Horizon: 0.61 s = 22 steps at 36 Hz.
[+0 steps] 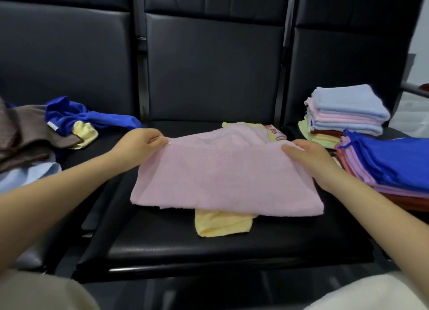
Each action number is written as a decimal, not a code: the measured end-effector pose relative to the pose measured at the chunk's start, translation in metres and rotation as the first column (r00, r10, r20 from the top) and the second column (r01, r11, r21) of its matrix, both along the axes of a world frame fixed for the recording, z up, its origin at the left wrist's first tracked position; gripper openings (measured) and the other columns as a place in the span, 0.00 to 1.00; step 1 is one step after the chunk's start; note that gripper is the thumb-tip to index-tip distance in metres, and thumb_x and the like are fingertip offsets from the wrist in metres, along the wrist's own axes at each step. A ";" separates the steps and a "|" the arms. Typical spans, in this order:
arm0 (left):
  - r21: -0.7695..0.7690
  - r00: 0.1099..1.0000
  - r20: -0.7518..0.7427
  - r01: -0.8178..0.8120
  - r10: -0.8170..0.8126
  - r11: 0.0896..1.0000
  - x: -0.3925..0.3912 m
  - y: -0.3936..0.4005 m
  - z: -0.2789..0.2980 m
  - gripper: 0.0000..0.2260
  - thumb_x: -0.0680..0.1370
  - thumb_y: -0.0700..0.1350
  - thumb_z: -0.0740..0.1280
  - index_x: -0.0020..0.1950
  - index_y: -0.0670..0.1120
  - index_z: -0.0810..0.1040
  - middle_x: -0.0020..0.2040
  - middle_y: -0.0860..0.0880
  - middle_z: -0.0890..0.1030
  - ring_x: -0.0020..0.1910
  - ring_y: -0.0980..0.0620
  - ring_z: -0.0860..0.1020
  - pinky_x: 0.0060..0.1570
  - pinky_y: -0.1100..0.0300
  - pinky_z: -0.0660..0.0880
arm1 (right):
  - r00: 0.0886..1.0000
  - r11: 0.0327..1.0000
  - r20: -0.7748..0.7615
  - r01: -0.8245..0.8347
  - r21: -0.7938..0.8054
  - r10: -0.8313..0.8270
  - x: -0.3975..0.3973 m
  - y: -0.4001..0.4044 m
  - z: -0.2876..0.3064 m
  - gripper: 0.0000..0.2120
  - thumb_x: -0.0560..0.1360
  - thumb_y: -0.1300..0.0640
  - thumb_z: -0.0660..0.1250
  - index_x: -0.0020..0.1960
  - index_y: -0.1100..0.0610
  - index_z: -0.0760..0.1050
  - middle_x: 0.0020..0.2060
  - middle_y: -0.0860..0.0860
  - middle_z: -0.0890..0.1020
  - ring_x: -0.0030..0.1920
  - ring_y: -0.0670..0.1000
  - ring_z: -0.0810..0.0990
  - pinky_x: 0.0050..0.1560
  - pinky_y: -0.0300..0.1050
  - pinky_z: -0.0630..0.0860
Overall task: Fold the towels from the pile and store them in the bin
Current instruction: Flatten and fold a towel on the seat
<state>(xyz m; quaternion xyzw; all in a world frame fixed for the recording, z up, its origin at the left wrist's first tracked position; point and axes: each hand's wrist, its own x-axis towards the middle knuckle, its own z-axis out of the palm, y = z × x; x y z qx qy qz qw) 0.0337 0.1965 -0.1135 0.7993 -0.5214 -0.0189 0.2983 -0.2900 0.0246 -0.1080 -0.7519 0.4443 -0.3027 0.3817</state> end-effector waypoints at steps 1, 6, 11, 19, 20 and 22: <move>0.024 1.000 0.006 0.002 -0.002 1.000 0.004 -0.005 -0.003 0.11 0.81 0.48 0.63 0.48 0.44 0.81 0.43 0.49 0.81 0.45 0.50 0.78 0.46 0.53 0.73 | 1.000 1.000 0.014 0.013 0.015 -0.014 0.005 -0.003 -0.003 0.09 0.79 0.54 0.65 0.45 0.60 0.79 0.43 0.56 0.80 0.43 0.54 0.76 0.42 0.46 0.68; -0.004 0.999 -0.025 -0.033 0.033 0.999 0.023 -0.036 -0.011 0.09 0.80 0.47 0.64 0.46 0.45 0.81 0.42 0.49 0.81 0.46 0.48 0.78 0.43 0.55 0.71 | 0.989 0.996 0.126 0.074 0.048 -0.080 0.022 -0.016 -0.016 0.15 0.77 0.57 0.68 0.49 0.72 0.76 0.39 0.56 0.75 0.41 0.51 0.71 0.40 0.44 0.65; -0.045 0.988 -0.084 -0.131 0.127 0.990 0.034 -0.073 -0.019 0.11 0.80 0.47 0.62 0.48 0.42 0.81 0.45 0.46 0.81 0.47 0.45 0.77 0.45 0.54 0.70 | 0.978 0.991 0.161 0.136 0.005 -0.135 0.034 -0.034 -0.022 0.08 0.77 0.59 0.68 0.43 0.64 0.78 0.37 0.52 0.75 0.40 0.50 0.71 0.36 0.39 0.66; 0.087 0.988 0.083 -0.139 0.132 0.986 0.050 -0.091 -0.054 0.13 0.82 0.48 0.57 0.53 0.44 0.79 0.52 0.43 0.81 0.48 0.44 0.76 0.45 0.54 0.70 | 0.983 0.987 0.130 0.142 -0.075 -0.132 0.078 -0.076 -0.007 0.07 0.78 0.57 0.64 0.47 0.60 0.77 0.41 0.51 0.76 0.41 0.49 0.72 0.36 0.39 0.67; 0.089 0.987 0.092 -0.142 0.134 0.986 0.052 -0.091 -0.056 0.13 0.82 0.49 0.58 0.54 0.45 0.79 0.53 0.43 0.80 0.50 0.42 0.77 0.47 0.53 0.71 | 0.985 0.988 0.111 0.139 -0.064 -0.131 0.084 -0.082 -0.008 0.08 0.78 0.57 0.63 0.49 0.60 0.78 0.42 0.51 0.76 0.41 0.50 0.72 0.36 0.40 0.67; 0.083 0.985 0.110 -0.144 0.134 0.986 0.056 -0.089 -0.059 0.12 0.82 0.50 0.58 0.54 0.47 0.80 0.55 0.44 0.79 0.53 0.41 0.76 0.51 0.51 0.72 | 0.987 0.989 0.075 0.144 -0.013 -0.143 0.093 -0.091 -0.014 0.09 0.77 0.54 0.63 0.49 0.59 0.78 0.43 0.52 0.76 0.41 0.50 0.72 0.39 0.44 0.68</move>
